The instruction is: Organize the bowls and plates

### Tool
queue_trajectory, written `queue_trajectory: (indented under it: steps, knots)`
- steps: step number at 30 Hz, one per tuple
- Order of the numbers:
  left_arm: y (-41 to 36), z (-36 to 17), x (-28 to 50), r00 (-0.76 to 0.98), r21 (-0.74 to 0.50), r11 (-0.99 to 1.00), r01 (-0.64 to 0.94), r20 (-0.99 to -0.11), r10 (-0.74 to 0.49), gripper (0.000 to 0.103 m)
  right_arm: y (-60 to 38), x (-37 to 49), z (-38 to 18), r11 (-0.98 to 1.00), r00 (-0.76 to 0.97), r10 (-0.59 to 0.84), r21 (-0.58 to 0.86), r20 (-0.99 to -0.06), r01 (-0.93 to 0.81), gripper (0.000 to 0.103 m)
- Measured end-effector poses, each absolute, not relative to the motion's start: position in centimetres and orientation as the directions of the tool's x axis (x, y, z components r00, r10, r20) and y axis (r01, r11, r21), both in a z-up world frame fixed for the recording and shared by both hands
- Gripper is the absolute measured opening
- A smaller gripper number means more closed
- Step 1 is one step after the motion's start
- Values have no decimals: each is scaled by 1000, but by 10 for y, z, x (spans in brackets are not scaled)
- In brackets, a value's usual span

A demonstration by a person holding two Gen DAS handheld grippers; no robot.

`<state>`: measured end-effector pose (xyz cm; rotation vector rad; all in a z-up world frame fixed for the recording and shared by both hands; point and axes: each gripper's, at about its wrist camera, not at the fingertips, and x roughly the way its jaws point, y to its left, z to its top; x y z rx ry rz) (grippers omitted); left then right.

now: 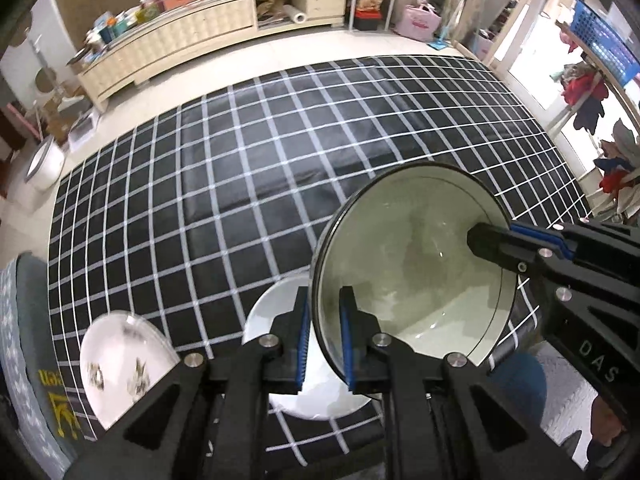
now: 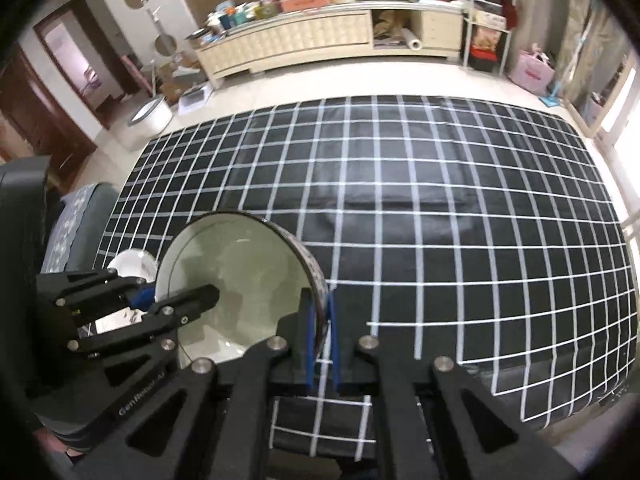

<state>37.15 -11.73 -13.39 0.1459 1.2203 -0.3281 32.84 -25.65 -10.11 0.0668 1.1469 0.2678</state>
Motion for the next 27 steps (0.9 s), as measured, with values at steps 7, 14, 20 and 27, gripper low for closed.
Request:
queue_trajectory:
  steps: [7, 14, 20, 27]
  knots:
    - [-79, -152, 363, 282, -66, 957, 284, -948, -149, 12, -220, 323, -119, 957, 329, 257, 193, -909, -216, 9]
    - [-66, -180, 363, 239, -80, 959, 272, -960, -148, 12, -200, 326, -137, 958, 275, 244, 187, -930, -218, 9]
    - [-60, -194, 355, 220, -82, 960, 268, -965, -143, 12, -195, 324, -149, 960, 245, 226, 173, -943, -219, 9]
    - [-61, -201, 352, 226, -58, 959, 277, -966, -124, 12, -196, 326, -157, 964, 215, 221, 179, -951, -198, 9]
